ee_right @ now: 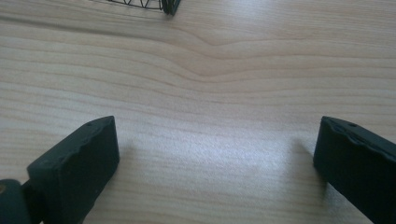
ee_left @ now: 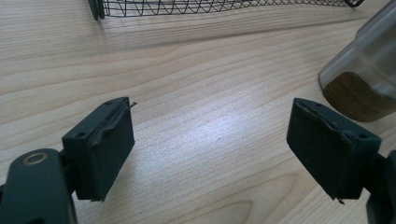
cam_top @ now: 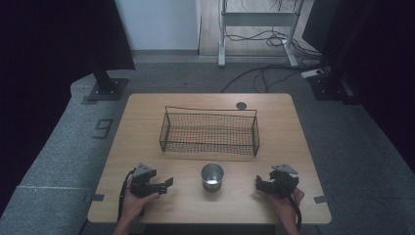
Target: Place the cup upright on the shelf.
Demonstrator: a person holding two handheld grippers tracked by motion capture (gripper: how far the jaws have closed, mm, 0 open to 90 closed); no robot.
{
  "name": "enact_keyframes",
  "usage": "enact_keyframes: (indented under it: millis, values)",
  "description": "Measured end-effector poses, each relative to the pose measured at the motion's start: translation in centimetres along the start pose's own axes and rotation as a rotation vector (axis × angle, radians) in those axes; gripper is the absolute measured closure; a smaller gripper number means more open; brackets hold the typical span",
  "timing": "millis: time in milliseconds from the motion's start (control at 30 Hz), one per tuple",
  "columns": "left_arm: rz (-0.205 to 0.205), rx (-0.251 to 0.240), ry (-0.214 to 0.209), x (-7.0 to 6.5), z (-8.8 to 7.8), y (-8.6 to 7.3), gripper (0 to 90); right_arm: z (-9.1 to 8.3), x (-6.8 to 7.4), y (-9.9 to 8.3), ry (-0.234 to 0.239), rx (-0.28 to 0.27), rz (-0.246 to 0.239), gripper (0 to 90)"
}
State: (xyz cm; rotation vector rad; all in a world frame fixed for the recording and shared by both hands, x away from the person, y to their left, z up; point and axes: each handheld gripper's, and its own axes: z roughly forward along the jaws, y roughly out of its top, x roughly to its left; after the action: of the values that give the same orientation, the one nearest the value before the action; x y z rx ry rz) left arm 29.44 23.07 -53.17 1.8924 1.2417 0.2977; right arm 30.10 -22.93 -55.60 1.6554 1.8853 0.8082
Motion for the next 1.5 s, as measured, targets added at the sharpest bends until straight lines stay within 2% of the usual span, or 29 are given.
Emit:
enact_keyframes:
  millis: [267,667,1033,1300,1500]
  values:
    - [-0.008,-0.008,-0.014,0.0,-0.1,0.0,15.6,-0.1,-0.1,-0.1,0.007,-0.005,-0.009,1.6]
    - [-0.012,-0.048,-0.028,-0.3,-0.9,0.5,15.6,-0.1,-0.1,-0.1,0.006,-0.004,-0.007,2.1]
    - [0.01,-0.066,-0.078,-2.2,-1.3,1.6,15.6,-0.2,-0.2,-0.2,0.006,-0.007,-0.01,2.8]
    - [0.047,-0.044,-0.094,-3.9,-0.5,2.7,15.5,-0.2,-0.2,-0.2,0.009,-0.008,-0.012,3.1]
    - [0.06,-0.052,-0.106,-4.7,-0.5,3.4,15.5,-0.2,-0.2,-0.2,0.01,-0.007,-0.013,3.2]
